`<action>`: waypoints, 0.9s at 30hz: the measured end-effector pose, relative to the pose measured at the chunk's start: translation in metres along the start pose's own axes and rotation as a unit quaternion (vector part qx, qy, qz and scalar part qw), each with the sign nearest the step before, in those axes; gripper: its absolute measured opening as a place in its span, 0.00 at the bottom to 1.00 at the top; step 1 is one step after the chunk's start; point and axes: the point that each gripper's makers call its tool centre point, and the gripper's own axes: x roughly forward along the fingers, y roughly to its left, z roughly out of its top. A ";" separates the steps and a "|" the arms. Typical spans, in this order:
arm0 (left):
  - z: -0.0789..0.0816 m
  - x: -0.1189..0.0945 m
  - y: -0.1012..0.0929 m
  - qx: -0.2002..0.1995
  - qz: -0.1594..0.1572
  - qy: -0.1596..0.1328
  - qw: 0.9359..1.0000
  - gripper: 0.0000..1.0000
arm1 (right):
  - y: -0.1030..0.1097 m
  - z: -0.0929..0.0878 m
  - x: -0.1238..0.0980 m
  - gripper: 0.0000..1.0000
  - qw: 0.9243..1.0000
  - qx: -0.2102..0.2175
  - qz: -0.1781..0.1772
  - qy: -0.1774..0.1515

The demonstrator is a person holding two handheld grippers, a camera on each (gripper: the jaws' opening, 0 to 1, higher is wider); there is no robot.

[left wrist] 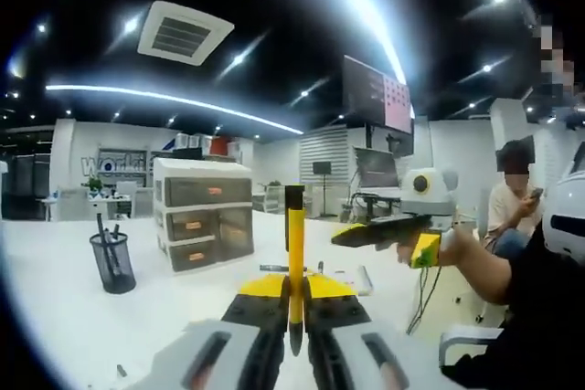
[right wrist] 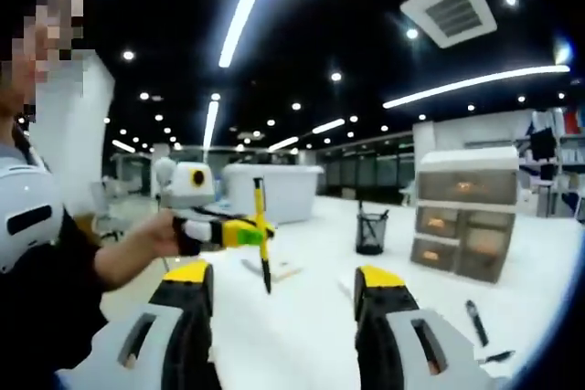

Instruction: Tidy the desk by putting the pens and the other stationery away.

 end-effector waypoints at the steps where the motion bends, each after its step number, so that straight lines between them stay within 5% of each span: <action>1: 0.004 -0.002 0.011 0.000 0.010 -0.005 1.000 0.07 | -0.004 -0.002 -0.006 0.61 1.000 -0.002 -0.014 0.001; 10: 0.026 -0.006 0.069 -0.037 0.055 -0.043 0.997 0.07 | -0.012 -0.025 -0.038 0.62 0.997 0.026 -0.071 0.006; 17: 0.033 0.005 0.103 -0.025 0.075 -0.027 0.997 0.07 | -0.008 -0.043 -0.050 0.62 0.995 0.028 -0.095 0.021; 27: 0.075 0.030 0.158 -0.002 0.117 -0.045 0.992 0.07 | -0.003 -0.053 -0.065 0.61 0.993 0.044 -0.110 0.026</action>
